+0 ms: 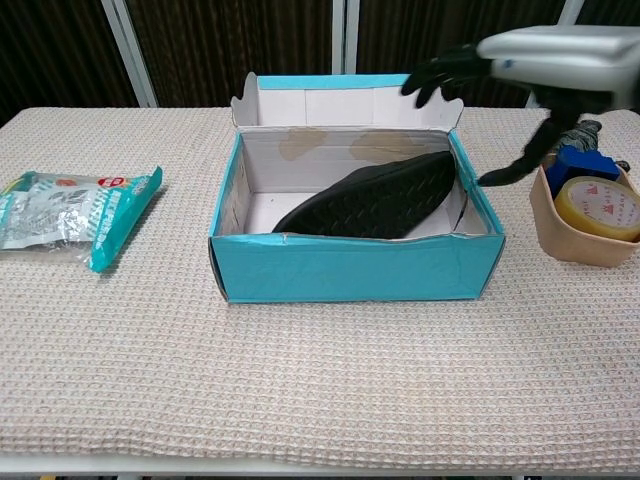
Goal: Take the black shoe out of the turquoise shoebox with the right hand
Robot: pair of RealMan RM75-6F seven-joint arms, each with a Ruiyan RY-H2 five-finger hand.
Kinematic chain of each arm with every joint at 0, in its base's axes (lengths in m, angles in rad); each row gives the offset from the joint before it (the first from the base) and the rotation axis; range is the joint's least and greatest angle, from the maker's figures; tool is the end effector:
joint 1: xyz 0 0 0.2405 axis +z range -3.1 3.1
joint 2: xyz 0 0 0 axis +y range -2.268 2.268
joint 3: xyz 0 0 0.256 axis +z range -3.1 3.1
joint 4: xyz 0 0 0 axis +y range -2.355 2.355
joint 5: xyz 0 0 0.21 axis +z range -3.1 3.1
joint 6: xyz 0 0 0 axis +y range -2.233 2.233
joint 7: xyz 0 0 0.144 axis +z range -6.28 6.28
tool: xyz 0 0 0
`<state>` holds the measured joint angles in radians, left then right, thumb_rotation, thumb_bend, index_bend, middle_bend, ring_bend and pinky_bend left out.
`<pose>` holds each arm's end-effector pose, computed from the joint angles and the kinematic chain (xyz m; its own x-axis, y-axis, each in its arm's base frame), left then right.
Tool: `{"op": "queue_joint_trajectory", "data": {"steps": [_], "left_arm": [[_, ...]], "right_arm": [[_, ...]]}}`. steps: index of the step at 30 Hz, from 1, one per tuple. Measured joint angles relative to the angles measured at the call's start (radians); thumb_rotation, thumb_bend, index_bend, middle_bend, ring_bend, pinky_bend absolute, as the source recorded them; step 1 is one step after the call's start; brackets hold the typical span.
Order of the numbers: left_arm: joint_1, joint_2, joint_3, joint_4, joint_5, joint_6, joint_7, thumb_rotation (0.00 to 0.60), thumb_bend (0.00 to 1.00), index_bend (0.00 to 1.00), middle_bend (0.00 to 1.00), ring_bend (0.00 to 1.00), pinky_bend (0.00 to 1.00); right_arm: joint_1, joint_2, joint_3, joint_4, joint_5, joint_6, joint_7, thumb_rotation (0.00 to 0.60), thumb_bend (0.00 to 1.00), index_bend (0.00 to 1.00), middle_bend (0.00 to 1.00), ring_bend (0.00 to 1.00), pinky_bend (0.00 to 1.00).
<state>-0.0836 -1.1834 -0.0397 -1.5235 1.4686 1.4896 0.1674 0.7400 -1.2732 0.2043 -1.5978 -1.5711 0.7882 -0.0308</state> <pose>-0.3276 0.1794 0.1477 0.5608 0.0110 0.8278 0.8274 0.0265 -0.5609 -0.1263 -0.3363 0.0414 0.5580 -0.2301 0.7973 -0.6907 -0.6613 0.2926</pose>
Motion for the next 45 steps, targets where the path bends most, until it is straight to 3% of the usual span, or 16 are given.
{"op": "queue_joint_trajectory", "data": {"steps": [3,11,16,17,19,21,25,37,45], "left_arm": [[0.000,0.001,0.001,0.002,0.002,0.000,-0.005,0.600,0.00,0.24,0.26,0.15,0.14],[0.011,-0.002,0.004,0.017,-0.013,-0.003,-0.027,0.600,0.00,0.25,0.26,0.15,0.14],[0.012,-0.011,0.005,0.033,-0.013,-0.007,-0.045,0.600,0.00,0.25,0.26,0.15,0.14],[0.012,-0.012,0.005,0.035,-0.013,-0.008,-0.048,0.600,0.00,0.25,0.26,0.15,0.14],[0.012,-0.015,0.006,0.040,-0.015,-0.012,-0.053,0.600,0.00,0.25,0.26,0.15,0.14],[0.012,-0.018,0.006,0.046,-0.016,-0.014,-0.058,0.600,0.00,0.25,0.26,0.15,0.14],[0.013,-0.024,0.007,0.056,-0.016,-0.016,-0.067,0.600,0.00,0.25,0.26,0.15,0.14],[0.015,-0.032,0.005,0.075,-0.021,-0.021,-0.085,0.600,0.00,0.25,0.26,0.15,0.14],[0.015,-0.033,0.003,0.082,-0.023,-0.022,-0.092,0.600,0.00,0.25,0.26,0.15,0.14]], "right_arm": [[0.093,-0.090,0.020,0.055,0.048,-0.092,-0.052,0.600,0.09,0.12,0.16,0.02,0.15],[0.257,-0.304,0.035,0.257,0.181,-0.213,-0.256,0.600,0.10,0.12,0.16,0.02,0.16],[0.319,-0.377,0.026,0.337,0.269,-0.268,-0.336,0.600,0.11,0.17,0.21,0.07,0.22],[0.330,-0.392,0.024,0.351,0.284,-0.271,-0.351,0.600,0.14,0.24,0.25,0.13,0.26],[0.343,-0.414,0.022,0.370,0.302,-0.270,-0.364,0.600,0.27,0.51,0.39,0.25,0.38],[0.350,-0.429,0.019,0.385,0.307,-0.256,-0.369,0.600,0.34,0.70,0.53,0.38,0.49],[0.356,-0.455,0.016,0.419,0.279,-0.207,-0.354,0.600,0.40,0.89,0.67,0.52,0.63],[0.366,-0.493,0.025,0.499,0.133,-0.010,-0.143,0.600,0.40,0.91,0.69,0.53,0.66],[0.343,-0.406,0.034,0.420,0.108,0.067,-0.090,0.600,0.40,0.91,0.69,0.53,0.66]]}}
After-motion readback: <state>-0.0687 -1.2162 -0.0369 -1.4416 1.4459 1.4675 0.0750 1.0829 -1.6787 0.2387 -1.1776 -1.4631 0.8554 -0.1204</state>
